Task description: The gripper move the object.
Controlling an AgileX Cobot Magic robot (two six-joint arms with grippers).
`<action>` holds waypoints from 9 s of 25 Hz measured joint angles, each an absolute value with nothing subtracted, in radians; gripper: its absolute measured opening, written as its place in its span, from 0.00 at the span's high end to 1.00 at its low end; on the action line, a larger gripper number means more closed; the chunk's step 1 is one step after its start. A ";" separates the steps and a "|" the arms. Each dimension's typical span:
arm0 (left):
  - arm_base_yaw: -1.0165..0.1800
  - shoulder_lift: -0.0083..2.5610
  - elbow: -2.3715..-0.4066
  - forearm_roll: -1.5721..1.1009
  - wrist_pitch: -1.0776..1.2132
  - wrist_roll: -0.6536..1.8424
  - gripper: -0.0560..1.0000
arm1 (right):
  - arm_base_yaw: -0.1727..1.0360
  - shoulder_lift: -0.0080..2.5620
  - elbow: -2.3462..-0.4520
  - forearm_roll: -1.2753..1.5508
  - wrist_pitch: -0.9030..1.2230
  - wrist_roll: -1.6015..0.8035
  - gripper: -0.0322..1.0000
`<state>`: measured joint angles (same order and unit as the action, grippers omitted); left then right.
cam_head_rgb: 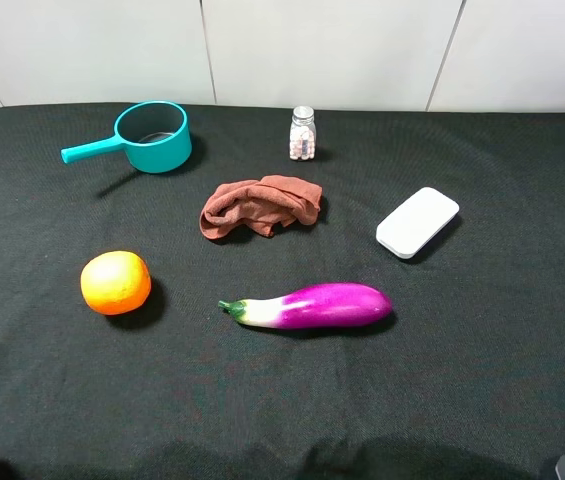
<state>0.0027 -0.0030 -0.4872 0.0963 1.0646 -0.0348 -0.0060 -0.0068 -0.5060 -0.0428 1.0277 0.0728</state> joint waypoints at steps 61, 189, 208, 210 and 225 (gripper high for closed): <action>0.003 0.010 -0.486 0.096 1.065 -0.035 0.20 | -0.006 -0.007 -0.506 -0.043 1.028 0.073 0.30; -0.477 1.662 -0.719 0.096 0.576 0.382 0.20 | -0.006 -0.007 -0.506 -0.043 1.028 0.073 0.30; -0.476 1.821 -0.799 0.102 0.543 0.380 0.20 | -0.006 -0.007 -0.506 -0.043 1.028 0.073 0.30; -0.476 1.833 -0.811 0.099 0.540 0.380 0.20 | -0.006 -0.007 -0.506 -0.043 1.028 0.073 0.30; -0.476 1.841 -0.830 0.096 0.532 0.379 0.22 | -0.006 -0.007 -0.506 -0.043 1.028 0.073 0.30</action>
